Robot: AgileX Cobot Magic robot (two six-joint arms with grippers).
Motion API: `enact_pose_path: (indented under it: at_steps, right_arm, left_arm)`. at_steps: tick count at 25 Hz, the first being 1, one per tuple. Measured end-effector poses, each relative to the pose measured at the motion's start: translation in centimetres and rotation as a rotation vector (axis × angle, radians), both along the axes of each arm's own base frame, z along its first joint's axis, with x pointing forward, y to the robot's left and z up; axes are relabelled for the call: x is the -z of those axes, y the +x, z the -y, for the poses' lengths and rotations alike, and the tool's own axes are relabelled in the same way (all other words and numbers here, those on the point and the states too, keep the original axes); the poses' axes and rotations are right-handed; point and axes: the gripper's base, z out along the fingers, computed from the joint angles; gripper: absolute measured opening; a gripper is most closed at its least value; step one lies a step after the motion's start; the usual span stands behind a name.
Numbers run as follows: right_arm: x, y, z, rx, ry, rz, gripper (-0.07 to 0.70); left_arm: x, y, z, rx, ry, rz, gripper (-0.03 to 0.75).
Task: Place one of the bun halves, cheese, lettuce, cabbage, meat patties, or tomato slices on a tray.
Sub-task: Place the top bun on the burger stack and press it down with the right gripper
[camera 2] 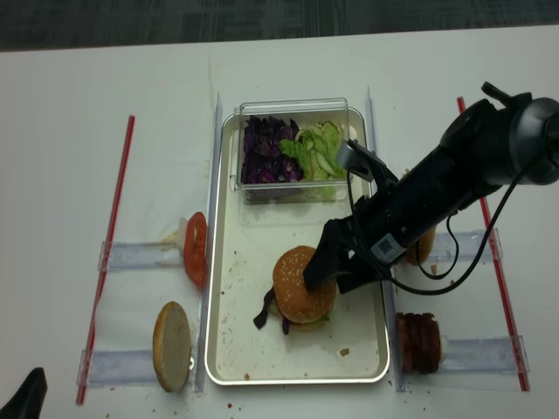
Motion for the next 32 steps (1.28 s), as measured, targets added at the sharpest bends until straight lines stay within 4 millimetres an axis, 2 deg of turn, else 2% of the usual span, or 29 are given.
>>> enact_pose_path:
  at_steps: [4,16,27,32]
  right_arm:
    - [0.0,0.0,0.0,-0.002,-0.002,0.001,0.651]
    - [-0.5,0.4,0.1,0.009,-0.04,-0.002,0.661]
    - [-2.2,0.1,0.3,0.013,-0.047,0.038,0.661]
    - [-4.4,-0.4,0.5,0.013,-0.032,0.086,0.661]
  left_arm:
    - [0.0,0.0,0.0,0.0,0.0,0.0,0.562]
    - [0.0,0.0,0.0,0.0,0.0,0.0,0.562]
    - [0.0,0.0,0.0,0.0,0.0,0.0,0.561]
    - [0.0,0.0,0.0,0.0,0.0,0.0,0.562]
